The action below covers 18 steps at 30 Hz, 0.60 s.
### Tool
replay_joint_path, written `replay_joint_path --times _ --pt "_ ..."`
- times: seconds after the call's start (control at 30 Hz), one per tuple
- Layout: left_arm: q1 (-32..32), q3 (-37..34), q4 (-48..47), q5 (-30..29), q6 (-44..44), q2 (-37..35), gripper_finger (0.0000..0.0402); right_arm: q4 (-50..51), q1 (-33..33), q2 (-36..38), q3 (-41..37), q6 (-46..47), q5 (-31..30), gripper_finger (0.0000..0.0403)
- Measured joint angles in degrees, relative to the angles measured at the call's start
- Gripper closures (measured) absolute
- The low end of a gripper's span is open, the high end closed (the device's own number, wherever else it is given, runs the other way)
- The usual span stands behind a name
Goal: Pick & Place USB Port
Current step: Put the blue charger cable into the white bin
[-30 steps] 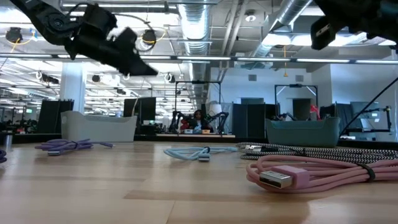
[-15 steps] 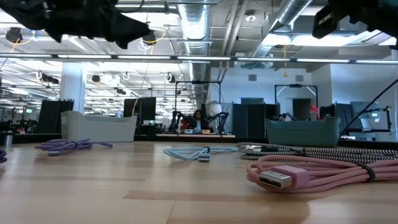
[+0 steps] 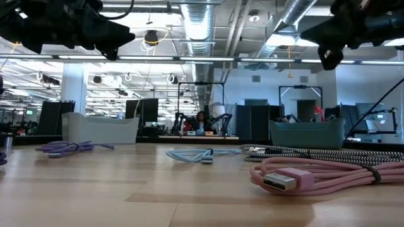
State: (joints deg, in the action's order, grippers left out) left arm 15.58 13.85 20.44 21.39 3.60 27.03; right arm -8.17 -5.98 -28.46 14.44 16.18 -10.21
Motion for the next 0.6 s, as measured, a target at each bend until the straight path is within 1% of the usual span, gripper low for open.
replay_joint_path --times 0.1,0.2,0.3,0.43,0.6 --pt "-0.6 0.0 0.9 -1.4 0.4 0.1 0.0284 6.0 0.0 -1.7 2.6 0.4 -2.9 0.0403" --pt "-0.6 0.0 2.3 -1.4 0.4 0.1 0.0284 11.0 0.0 -3.6 6.0 0.1 -6.8 0.0403" --pt "-0.6 0.0 3.5 -1.4 0.6 0.0 0.0284 14.2 0.0 -5.3 8.8 -3.4 -10.1 0.0403" --pt "-0.6 0.0 4.0 -1.4 0.6 0.0 0.0284 13.3 0.0 -7.1 11.7 -8.5 -10.7 0.0403" --pt "-0.5 0.0 4.1 -1.4 0.6 0.1 0.0284 9.5 0.0 -7.6 12.9 -9.9 -10.6 0.0403"
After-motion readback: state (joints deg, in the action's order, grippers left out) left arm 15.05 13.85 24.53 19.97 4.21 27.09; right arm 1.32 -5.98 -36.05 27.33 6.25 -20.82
